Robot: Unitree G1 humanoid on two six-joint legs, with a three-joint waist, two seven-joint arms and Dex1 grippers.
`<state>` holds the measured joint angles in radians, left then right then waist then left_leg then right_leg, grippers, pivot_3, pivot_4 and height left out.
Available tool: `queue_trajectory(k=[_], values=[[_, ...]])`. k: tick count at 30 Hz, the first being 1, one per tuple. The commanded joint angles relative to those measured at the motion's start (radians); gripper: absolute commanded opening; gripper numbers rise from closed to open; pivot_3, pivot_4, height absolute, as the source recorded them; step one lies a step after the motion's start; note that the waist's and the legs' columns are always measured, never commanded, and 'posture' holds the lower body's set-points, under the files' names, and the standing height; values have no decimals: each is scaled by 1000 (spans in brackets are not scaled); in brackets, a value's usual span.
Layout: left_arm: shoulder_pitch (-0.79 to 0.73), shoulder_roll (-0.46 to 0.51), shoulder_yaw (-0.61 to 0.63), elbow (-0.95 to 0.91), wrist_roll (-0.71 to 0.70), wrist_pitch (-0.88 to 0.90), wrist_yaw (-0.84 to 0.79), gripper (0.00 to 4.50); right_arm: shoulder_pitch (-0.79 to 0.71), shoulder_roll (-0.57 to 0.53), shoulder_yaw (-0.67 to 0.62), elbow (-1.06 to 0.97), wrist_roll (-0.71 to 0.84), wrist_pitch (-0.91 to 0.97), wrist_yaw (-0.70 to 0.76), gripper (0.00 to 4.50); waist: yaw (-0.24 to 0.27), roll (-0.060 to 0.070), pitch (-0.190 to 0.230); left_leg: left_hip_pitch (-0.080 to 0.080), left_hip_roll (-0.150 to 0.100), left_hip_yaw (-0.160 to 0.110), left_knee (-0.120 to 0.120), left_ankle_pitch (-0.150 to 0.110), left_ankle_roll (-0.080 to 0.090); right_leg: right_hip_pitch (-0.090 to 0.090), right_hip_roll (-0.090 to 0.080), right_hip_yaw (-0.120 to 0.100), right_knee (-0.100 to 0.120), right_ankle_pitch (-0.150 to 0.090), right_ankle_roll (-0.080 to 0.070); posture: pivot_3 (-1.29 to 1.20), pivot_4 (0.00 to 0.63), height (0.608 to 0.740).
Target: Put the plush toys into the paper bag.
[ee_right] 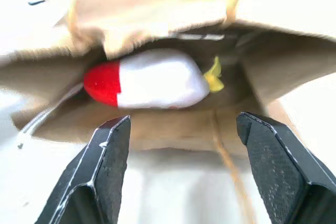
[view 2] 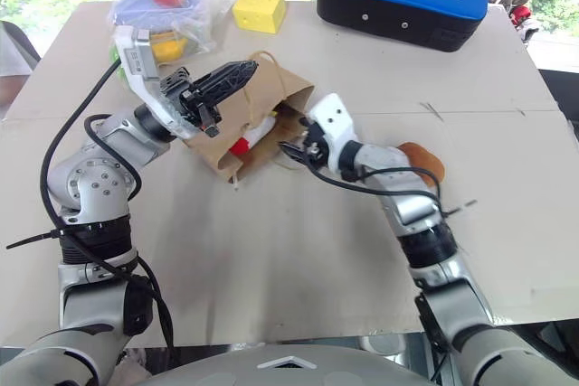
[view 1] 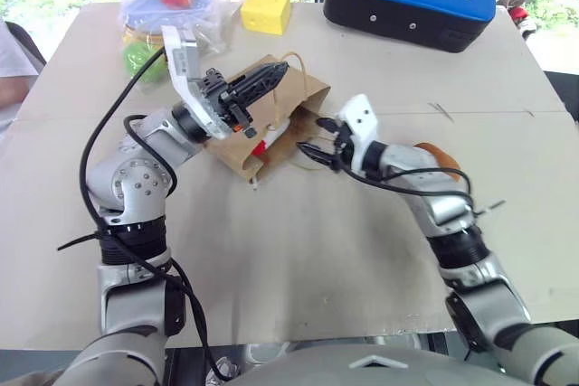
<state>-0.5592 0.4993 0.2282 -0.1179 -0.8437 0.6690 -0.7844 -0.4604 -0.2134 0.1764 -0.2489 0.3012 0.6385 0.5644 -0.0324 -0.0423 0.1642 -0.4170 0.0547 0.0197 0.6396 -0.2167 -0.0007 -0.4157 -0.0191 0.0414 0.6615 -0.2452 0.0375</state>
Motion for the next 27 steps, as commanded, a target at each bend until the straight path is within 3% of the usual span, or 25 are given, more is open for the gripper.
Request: queue_trajectory(k=[1, 3, 8, 12, 16, 17, 18, 21, 22, 23, 25, 27], values=[[-29, 3, 5, -14, -8, -16, -17, 0, 23, -53, -144, -236, 103, 135, -47, 3680, 1, 0, 0, 0, 0, 0, 0, 0, 0, 0, 0, 0, 0, 0, 0, 0, 150, 740], [-34, 0, -1, -12, -5, -17, -19, 0, 55, -116, -211, -338, 133, 217, -67, 4395, 1, -1, 0, 0, 0, 0, 0, 0, 0, 0, 0, 0, 0, 0, 0, 0, 150, 740], [-56, -20, -18, -8, -2, -20, -19, 0, 151, -285, -382, -492, 172, 421, -120, 4458, 6, 0, 0, 1, -1, 0, 0, 0, 0, 1, 0, 0, 0, 0, 0, 0, 150, 740], [-72, -40, -33, -7, 1, -24, -15, 0, 258, -445, -341, -408, 93, 500, -139, 4458, 8, -1, 0, 1, -1, 0, 0, 0, 0, 1, 0, 1, -1, 0, 0, 0, 150, 740], [-73, -47, -43, -12, 9, -29, -17, 0, 306, -481, -265, -290, 67, 469, -121, 4458, 0, -1, 0, 2, -1, 1, 0, 0, 0, 1, 1, 2, -1, 0, 0, 0, 150, 740], [-72, -47, -42, -14, 10, -28, -18, 0, 311, -489, -252, -277, 48, 445, -126, 3967, 0, -1, 0, 2, -1, 1, 0, 0, 0, 1, 1, 2, -1, 0, 0, 0, 150, 740], [-72, -44, -39, -16, 11, -27, -17, 0, 313, -487, -252, -272, 42, 427, -127, 3967, -1, -1, 0, 2, -1, 1, 0, 0, 0, 1, 1, 2, -1, 0, 0, 0, 150, 740], [-71, -42, -33, -19, 12, -25, -11, 0, 308, -472, -270, -271, 35, 387, -136, 2556, -3, 0, 0, 2, -1, 1, 0, 0, 0, 1, 1, 2, -1, 0, 0, 0, 150, 740], [-72, -42, -33, -19, 12, -23, -10, 0, 305, -463, -283, -280, 42, 367, -130, 2453, -3, 0, 0, 2, -1, 1, 0, 0, 0, 1, 1, 2, -1, 0, 0, 0, 150, 740], [-72, -43, -33, -19, 11, -23, -9, 0, 304, -457, -291, -285, 46, 351, -125, 2061, -1, 0, 0, 2, -1, 1, 0, 0, 0, 1, 1, 2, -1, 0, 0, 0, 150, 740], [-74, -45, -32, -18, 8, -19, -7, 0, 303, -454, -291, -319, 50, 250, -89, 866, -1, 0, 0, 1, -1, 1, 0, 0, 0, 1, 1, 1, -1, 0, 1, 0, 150, 740], [-82, -53, -21, -11, -5, -12, 6, 0, 271, -419, -286, -363, 80, 192, -69, 465, -2, 0, 0, 1, -1, 1, 0, 0, 0, 1, 1, 1, -1, 0, 1, 0, 150, 740]])
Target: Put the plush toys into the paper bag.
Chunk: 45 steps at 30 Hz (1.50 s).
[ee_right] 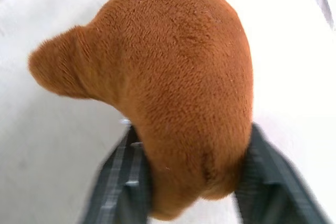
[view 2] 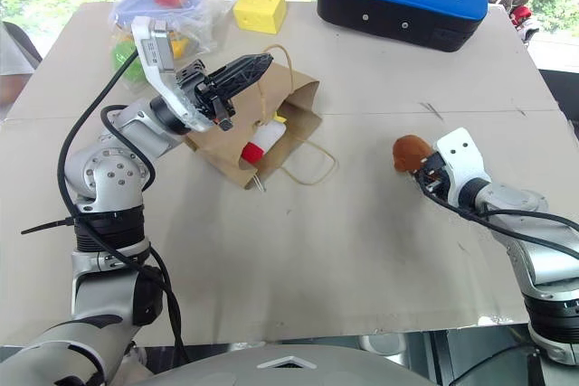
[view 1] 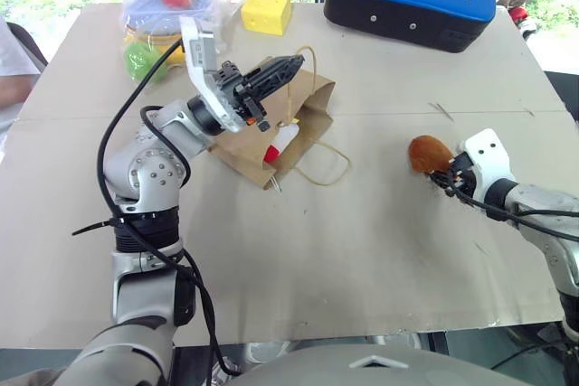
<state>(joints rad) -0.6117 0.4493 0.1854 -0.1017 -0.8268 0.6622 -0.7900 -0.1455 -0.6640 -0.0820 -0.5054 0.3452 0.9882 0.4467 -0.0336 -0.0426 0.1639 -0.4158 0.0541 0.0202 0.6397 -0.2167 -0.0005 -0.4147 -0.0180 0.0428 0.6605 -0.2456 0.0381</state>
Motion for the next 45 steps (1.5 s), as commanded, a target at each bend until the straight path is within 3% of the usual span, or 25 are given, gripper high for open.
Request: queue_trajectory(k=[1, 6, 12, 14, 18, 22, 23, 24, 28, 34, 37, 40, 42, 45], values=[[-37, -6, 29, -22, -32, 1, 18, 0, -76, 42, 4, -115, 32, -168, 48, 88, -4, 0, 0, 0, 0, 0, 0, 0, 0, 0, 0, 0, 0, 0, 0, 0, 150, 740], [-57, -7, 35, -4, -40, 8, 24, 0, -275, 54, 329, 3, -169, -289, 72, 16, -8, 0, 0, 1, 0, -1, 0, 0, 0, 0, 1, 0, 0, 0, 0, 0, 150, 740], [-70, -21, 36, -12, -63, 17, 30, 0, -554, 188, 621, 370, -410, -491, 106, 16, -5, 0, 0, -1, 0, 0, 2, 0, 0, 0, 0, -1, 0, 0, 0, 0, 150, 740], [-69, -25, 34, -17, -66, 19, 35, 0, -607, 230, 650, 469, -450, -552, 112, 16, -1, 0, 0, -1, 0, -1, 2, 0, 0, 0, 0, -1, 0, 0, 0, 0, 150, 740], [-31, -24, 32, -45, -69, 27, 31, 0, -784, 415, 720, 845, -539, -789, 83, 16, -10, 0, 0, -1, 0, 0, 3, 0, 0, 0, 0, 0, 0, 1, 0, 0, 150, 740], [-10, -23, 31, -59, -67, 26, 37, 0, -852, 553, 647, 1070, -496, -944, 110, 16, -9, 0, 0, 0, 1, -1, 2, 0, 0, 0, 0, -1, 1, 0, -1, 0, 150, 740], [-2, -23, 33, -63, -68, 26, 41, 0, -856, 573, 628, 1095, -484, -971, 121, 679, -7, 0, 0, 0, 1, -1, 1, 0, 0, 0, 0, -1, 1, 0, -1, 0, 150, 740], [7, -22, 35, -67, -68, 25, 44, 0, -851, 596, 596, 1101, -457, -984, 123, 888, -3, 0, 0, -1, 1, -1, 1, 0, 0, 0, 0, -2, 1, 0, -1, 0, 150, 740], [41, -13, 52, -81, -72, 25, 56, 0, -775, 570, 567, 1023, -458, -996, 160, 2761, 3, 1, 0, -2, 0, -1, 2, 0, 0, 0, -3, -2, 1, 1, -1, 0, 150, 740], [53, -13, 58, -74, -63, 14, 63, 0, -594, 454, 492, 691, -414, -824, 228, 2761, 11, 1, 0, -2, 0, -1, 2, 0, 0, 0, -3, -2, 1, 1, -1, 0, 150, 740], [49, -12, 51, -61, -51, 4, 58, 0, -461, 373, 420, 386, -356, -614, 257, 2761, 12, 1, 1, -1, 0, -1, 2, 0, 0, 0, -2, -2, 1, 1, -1, 0, 150, 740], [38, -13, 42, -48, -36, -8, 50, 0, -345, 361, 304, 104, -207, -296, 236, 2761, 14, 1, 1, -1, 1, -1, 2, 0, 0, 0, -1, -2, 2, 0, -1, 0, 150, 740], [28, -13, 41, -37, -33, -13, 46, 0, -287, 356, 248, -22, -139, -127, 213, 2761, 15, 1, 1, -1, 1, -1, 2, 0, 0, 0, -1, -2, 2, 0, -1, 0, 150, 740], [9, -16, 41, -11, -32, -18, 38, 0, -237, 347, 245, -100, -111, -60, 183, 2761, 16, 1, 1, 0, 1, -1, 2, 0, 0, 0, -1, -2, 2, 0, -1, 0, 150, 740]])
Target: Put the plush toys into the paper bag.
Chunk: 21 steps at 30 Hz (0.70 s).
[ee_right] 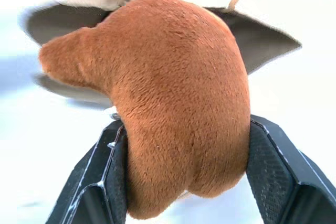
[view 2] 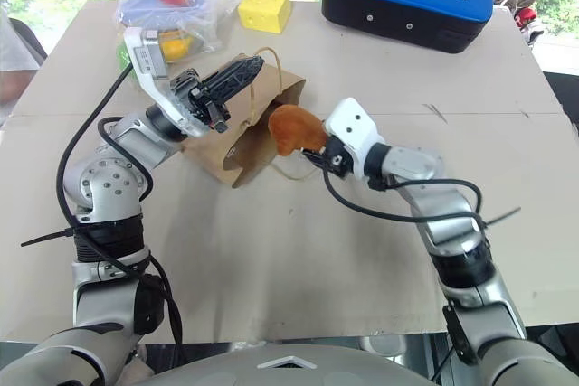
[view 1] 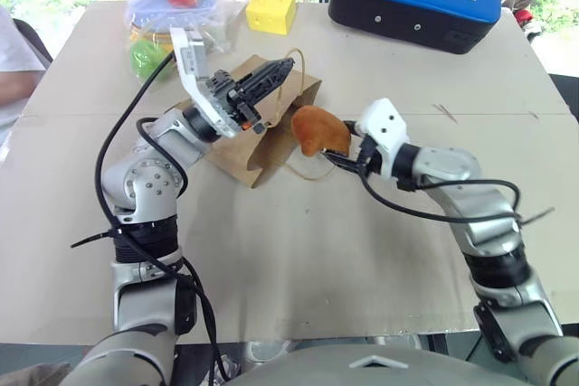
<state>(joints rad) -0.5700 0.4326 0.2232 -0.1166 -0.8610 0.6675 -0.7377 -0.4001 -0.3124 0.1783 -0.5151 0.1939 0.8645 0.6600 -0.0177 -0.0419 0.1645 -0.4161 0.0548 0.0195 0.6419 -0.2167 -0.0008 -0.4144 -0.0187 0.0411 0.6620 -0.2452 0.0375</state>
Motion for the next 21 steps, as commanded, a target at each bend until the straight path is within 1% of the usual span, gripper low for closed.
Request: queue_trajectory(k=[1, 4, 6, 8, 11, 13, 15, 17, 18, 20, 21], values=[[-37, -3, 0, 13, 5, -27, -19, 0, 12, -10, 14, -79, 23, 53, -41, 2761, -1, 0, 0, 0, 0, 0, 0, 0, 0, 0, 0, 0, 0, 0, 0, 0, 150, 740], [-45, -14, -12, 26, 10, -32, -32, 0, -51, 24, 75, 22, -15, 11, -83, 2761, -5, 0, 0, 1, 0, 1, 0, 0, 0, 0, 0, 1, 0, 0, 0, 0, 150, 740], [-53, -18, -10, 25, -7, -19, -39, 0, -118, 6, 161, 133, -89, -81, -79, 2761, -10, 0, 0, 1, 0, 0, 0, 0, 0, 0, 1, 1, 0, 0, 0, 0, 150, 740], [-59, -16, -4, 14, -34, 3, -49, 0, -199, 23, 225, 279, -147, -182, -81, 2761, -12, 0, 0, 0, 0, 0, 0, 0, 0, 0, 1, 0, 0, 0, 0, 0, 150, 740], [-65, -10, 4, 3, -58, 25, -48, 0, -359, 103, 308, 548, -223, -356, -81, 2761, -24, 0, 0, 0, 0, 0, 0, 0, 0, 0, 1, 0, -1, 0, 0, 0, 150, 740], [-65, -10, 4, -6, -62, 29, -42, 0, -444, 170, 338, 733, -246, -482, -59, 2761, -28, 0, 0, 0, 0, 0, 0, 0, 0, 0, 1, 1, 0, 0, 0, 0, 150, 740], [-54, -13, 2, -29, -66, 33, -28, 0, -520, 247, 338, 930, -245, -632, -26, 3302, -27, 0, 0, 0, 0, 0, -1, 0, 0, -1, 1, 0, 0, 0, 0, 0, 150, 740], [-39, -9, 7, -51, -71, 38, -19, 0, -553, 291, 306, 1021, -246, -726, -47, 4145, -25, 0, 0, 0, 0, 0, -1, 0, 0, -1, 1, 0, -1, 0, 0, 0, 150, 740], [-31, -6, 14, -58, -73, 42, -11, 0, -554, 293, 296, 1031, -260, -767, -68, 4446, -23, 0, 0, 0, 0, 0, -1, 0, 0, 0, 1, 0, -1, 0, 0, 0, 150, 740], [-16, 4, 29, -66, -71, 44, 0, 0, -535, 285, 282, 1018, -276, -811, -83, 4446, -16, 0, 0, -1, 0, 0, -1, 0, 0, 0, -1, 0, -1, 0, 0, 0, 150, 740], [-8, 8, 37, -68, -70, 43, 8, 0, -500, 262, 280, 971, -279, -808, -70, 4446, -15, 0, 0, -2, -1, 0, -1, 0, 0, 0, -2, 0, -2, 0, 0, 0, 150, 740]])
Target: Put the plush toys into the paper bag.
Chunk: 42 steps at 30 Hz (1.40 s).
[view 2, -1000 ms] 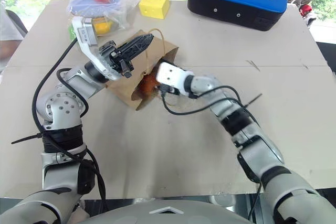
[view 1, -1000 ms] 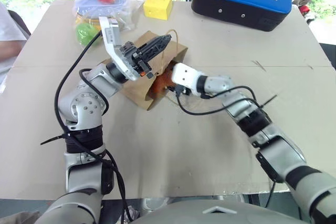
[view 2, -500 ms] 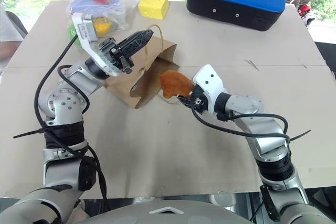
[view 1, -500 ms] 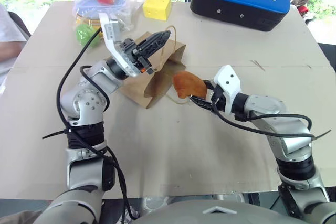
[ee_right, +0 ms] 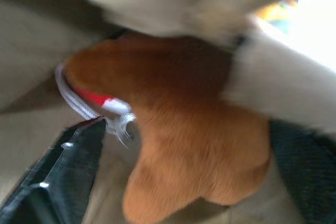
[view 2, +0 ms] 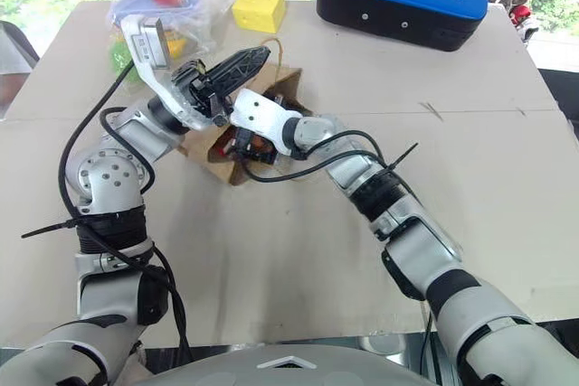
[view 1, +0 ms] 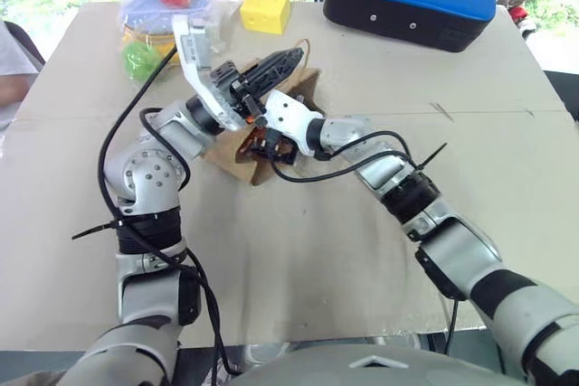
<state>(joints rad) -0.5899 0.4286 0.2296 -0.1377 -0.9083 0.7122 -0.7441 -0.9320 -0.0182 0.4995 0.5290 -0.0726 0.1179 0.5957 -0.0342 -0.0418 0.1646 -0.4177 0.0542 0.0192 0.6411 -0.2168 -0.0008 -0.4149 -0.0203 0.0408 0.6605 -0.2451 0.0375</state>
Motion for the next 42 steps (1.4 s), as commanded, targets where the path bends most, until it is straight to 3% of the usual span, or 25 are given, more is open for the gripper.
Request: queue_trajectory(k=[1, 8, 12, 20, 24, 28, 31, 38, 42], values=[[18, 16, 35, -48, -20, -5, 20, 0, 64, -54, -45, -118, -10, -52, 9, 4446, 5, 0, 0, 0, 0, 0, 0, 0, 0, 0, -1, 0, 0, 0, 0, 0, 150, 740], [18, 15, 29, -27, 9, -34, 38, 0, 228, -201, -120, -495, 45, 150, 91, 4446, 6, 0, 0, 0, -1, 0, 0, 0, 0, 0, -1, -1, 1, 0, 0, 0, 150, 740], [4, 3, 16, 0, 18, -51, 30, 0, 270, -229, -144, -618, 58, 263, 94, 4446, -6, 0, 0, 1, 1, 0, 0, 0, 0, 0, 2, 0, 2, 0, 0, 0, 150, 740], [-19, -7, -2, 27, 31, -73, 7, 0, 497, -239, -340, -1025, 305, 941, 55, 4446, 11, 0, 0, 1, 0, 0, 0, 0, 0, 0, 1, 0, 1, 0, 0, 0, 150, 740], [-23, -10, -6, 31, 35, -72, -2, 0, 572, -180, -402, -1037, 369, 1090, -8, 4446, 12, 0, 0, 1, 0, 0, 0, 0, 0, 0, 2, 0, 1, 0, 0, 0, 150, 740], [-30, -11, -10, 43, 42, -71, -12, 0, 555, -90, -425, -892, 396, 1089, -57, 4446, 4, 0, 0, 2, 0, 0, 0, 0, 0, 0, 2, 1, 1, 0, 0, 0, 150, 740], [-32, -10, -9, 42, 41, -67, -15, 0, 539, -70, -402, -803, 394, 1035, -67, 3610, -1, 0, 0, 2, 0, 0, 0, 0, 0, 1, 2, 1, 1, 0, 0, 0, 150, 740], [-19, 4, 8, 11, 29, -54, -1, 0, 485, -4, -461, -718, 458, 882, -54, 176, -7, 0, 0, 2, 1, -1, 0, 0, 0, 0, 4, 1, 2, 0, 0, 0, 150, 740], [-19, 9, 14, 13, 27, -55, -1, 0, 474, 7, -510, -768, 556, 903, -36, 48, -5, 0, 0, 1, 1, 0, 0, 0, 0, 0, 2, 1, 1, 0, 0, 0, 150, 740]])
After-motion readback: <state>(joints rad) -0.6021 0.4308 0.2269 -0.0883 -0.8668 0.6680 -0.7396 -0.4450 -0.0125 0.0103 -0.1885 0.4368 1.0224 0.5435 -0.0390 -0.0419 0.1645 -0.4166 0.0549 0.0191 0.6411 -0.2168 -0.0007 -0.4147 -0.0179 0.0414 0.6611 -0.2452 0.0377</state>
